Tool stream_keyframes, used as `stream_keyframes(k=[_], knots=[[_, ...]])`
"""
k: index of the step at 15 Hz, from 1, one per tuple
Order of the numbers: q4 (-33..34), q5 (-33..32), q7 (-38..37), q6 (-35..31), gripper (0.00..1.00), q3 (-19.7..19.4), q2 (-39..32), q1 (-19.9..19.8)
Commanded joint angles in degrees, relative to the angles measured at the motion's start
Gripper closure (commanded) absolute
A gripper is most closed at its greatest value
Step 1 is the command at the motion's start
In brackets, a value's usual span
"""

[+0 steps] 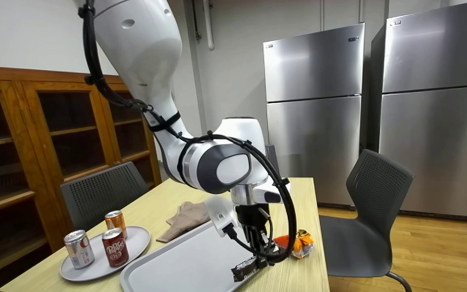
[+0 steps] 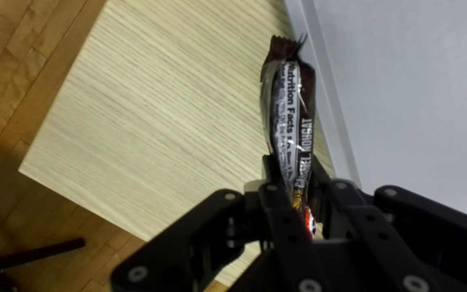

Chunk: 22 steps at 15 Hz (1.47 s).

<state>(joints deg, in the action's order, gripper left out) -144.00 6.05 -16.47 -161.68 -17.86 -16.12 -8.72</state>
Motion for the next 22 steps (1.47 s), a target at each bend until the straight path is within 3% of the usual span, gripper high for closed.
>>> stream_keyframes(k=[1, 9, 10, 11, 18, 22], knots=[[3.3, -0.7, -0.8, 1.8, 0.95, -0.7, -4.2, -0.6], [8.8, -0.5, -1.3, 3.6, 0.95, -2.6, -12.2, -0.4], [9.3, -0.4, -1.3, 4.0, 0.56, -2.7, -12.5, -0.4], [9.5, -0.3, -1.2, 4.3, 0.55, -2.7, -12.6, -0.5], [9.2, -0.7, 0.4, 6.1, 0.03, -1.7, -7.5, -0.1], [8.0, -1.3, 1.6, 7.1, 0.0, -0.7, -2.6, 0.6]])
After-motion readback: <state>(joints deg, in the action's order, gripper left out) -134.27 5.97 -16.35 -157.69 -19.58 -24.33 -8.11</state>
